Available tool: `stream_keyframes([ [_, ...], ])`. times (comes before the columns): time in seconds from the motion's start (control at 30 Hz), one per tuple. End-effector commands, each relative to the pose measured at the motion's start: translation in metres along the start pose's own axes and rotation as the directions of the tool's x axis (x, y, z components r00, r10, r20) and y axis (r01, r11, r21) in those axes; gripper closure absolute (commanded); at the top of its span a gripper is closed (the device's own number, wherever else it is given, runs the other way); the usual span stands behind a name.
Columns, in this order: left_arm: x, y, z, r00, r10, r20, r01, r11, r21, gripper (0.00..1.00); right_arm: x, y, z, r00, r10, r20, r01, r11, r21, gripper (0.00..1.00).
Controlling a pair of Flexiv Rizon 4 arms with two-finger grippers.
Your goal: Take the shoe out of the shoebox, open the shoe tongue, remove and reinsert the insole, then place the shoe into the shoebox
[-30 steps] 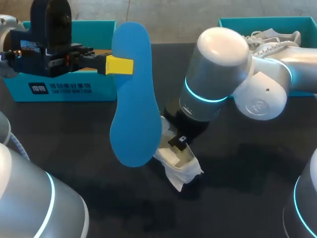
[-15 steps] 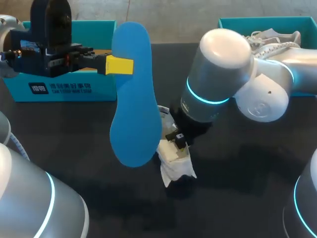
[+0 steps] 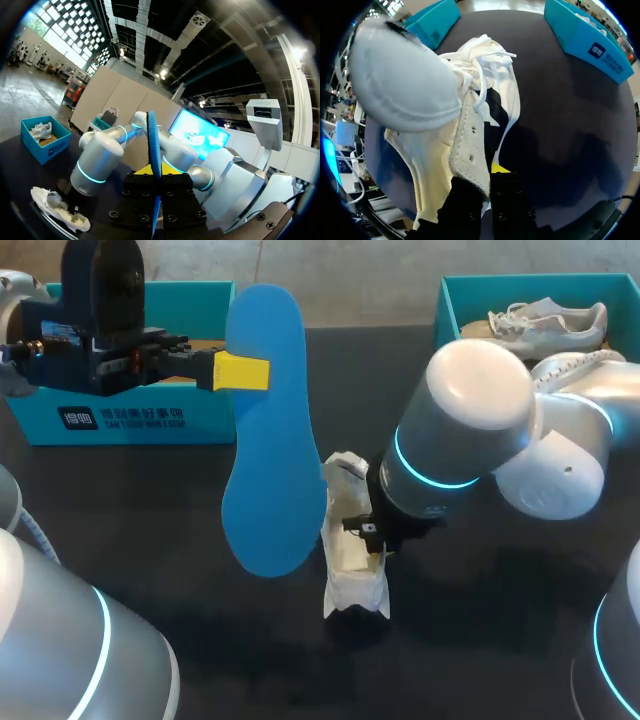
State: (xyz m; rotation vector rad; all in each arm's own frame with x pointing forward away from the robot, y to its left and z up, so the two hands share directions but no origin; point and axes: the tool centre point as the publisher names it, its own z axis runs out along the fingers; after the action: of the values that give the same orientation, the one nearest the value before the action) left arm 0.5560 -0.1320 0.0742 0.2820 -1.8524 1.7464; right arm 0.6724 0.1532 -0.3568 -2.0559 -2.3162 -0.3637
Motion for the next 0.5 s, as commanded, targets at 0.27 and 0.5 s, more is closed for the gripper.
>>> stream_keyframes([
  [0.27, -0.0009, -0.0009, 0.0007, 1.000, 0.000, -0.001, 0.000, 1.000, -0.003, 1.00, 0.0000, 0.0068, 0.0177, 1.000, -0.009, -0.022, 0.010, 0.999, 0.038, 1.00],
  [0.5, -0.0009, -0.0009, 0.0007, 1.000, 0.000, -0.001, 0.000, 1.000, -0.003, 1.00, -0.0019, 0.0052, 0.0200, 1.000, 0.007, -0.023, -0.006, 0.999, 0.037, 1.00],
])
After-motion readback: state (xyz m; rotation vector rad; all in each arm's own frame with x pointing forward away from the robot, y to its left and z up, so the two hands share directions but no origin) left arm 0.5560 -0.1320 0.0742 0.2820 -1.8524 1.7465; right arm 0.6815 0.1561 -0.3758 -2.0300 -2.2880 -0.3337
